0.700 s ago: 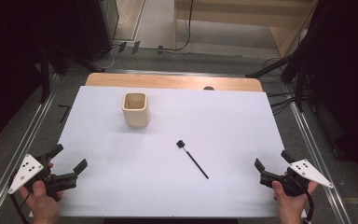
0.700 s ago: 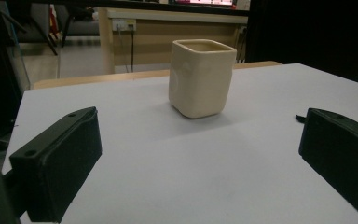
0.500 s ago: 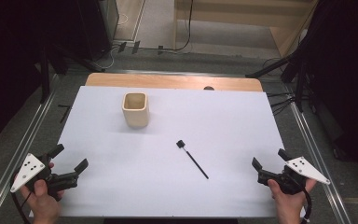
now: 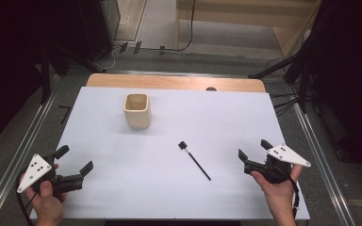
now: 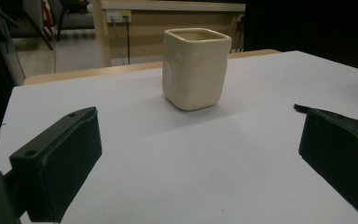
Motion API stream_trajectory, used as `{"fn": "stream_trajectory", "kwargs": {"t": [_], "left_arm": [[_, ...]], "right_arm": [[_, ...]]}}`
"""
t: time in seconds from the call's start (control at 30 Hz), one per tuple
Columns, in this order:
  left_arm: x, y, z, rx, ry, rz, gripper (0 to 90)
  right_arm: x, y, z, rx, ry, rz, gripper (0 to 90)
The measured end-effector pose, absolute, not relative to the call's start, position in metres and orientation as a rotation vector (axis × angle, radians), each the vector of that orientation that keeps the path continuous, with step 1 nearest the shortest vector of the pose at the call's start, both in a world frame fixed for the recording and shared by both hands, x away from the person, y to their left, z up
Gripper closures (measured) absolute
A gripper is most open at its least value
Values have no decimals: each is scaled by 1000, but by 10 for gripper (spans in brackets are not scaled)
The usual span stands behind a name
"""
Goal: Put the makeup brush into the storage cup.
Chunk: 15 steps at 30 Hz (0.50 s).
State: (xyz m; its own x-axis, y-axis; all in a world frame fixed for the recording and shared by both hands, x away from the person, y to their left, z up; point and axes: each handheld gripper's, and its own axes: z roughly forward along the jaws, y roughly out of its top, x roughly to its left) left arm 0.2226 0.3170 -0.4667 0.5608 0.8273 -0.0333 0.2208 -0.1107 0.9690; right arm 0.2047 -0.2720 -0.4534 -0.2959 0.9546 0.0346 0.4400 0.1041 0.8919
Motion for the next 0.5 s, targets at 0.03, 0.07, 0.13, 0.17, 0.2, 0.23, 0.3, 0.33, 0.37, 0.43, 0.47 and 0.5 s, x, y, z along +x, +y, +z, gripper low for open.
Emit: {"fn": "stream_trajectory", "kwargs": {"t": [0.03,0.07,0.13,0.17,0.2,0.23,0.3,0.33,0.37,0.43,0.47,0.5], "left_arm": [[223,317,-467,1643,891,651,0],[223,317,-466,1650,887,650,0],[223,316,-467,1651,885,651,0],[223,316,-467,1651,885,651,0],[224,316,-467,1653,886,649,0],[224,316,-467,1655,888,646,0],[224,316,-467,1656,889,644,0],[224,316,-467,1657,888,644,0],[224,316,-467,1658,889,646,0],[223,317,-466,1654,890,646,0],[223,317,-466,1656,889,646,0],[223,317,-466,1656,889,646,0]], "right_arm": [[208,-268,-452,1354,1814,1137,135],[210,-264,-450,1344,1826,1141,135],[218,-252,-445,1320,1870,1136,136],[218,-252,-445,1320,1870,1136,136],[224,-243,-441,1303,1899,1123,137],[226,-241,-440,1297,1906,1124,139],[231,-235,-438,1293,1923,1110,161],[234,-231,-437,1294,1927,1103,172],[237,-227,-436,1289,1941,1103,180],[241,-222,-435,1280,1966,1092,186],[243,-218,-434,1272,1979,1089,187],[245,-215,-434,1272,1989,1083,188]]}}
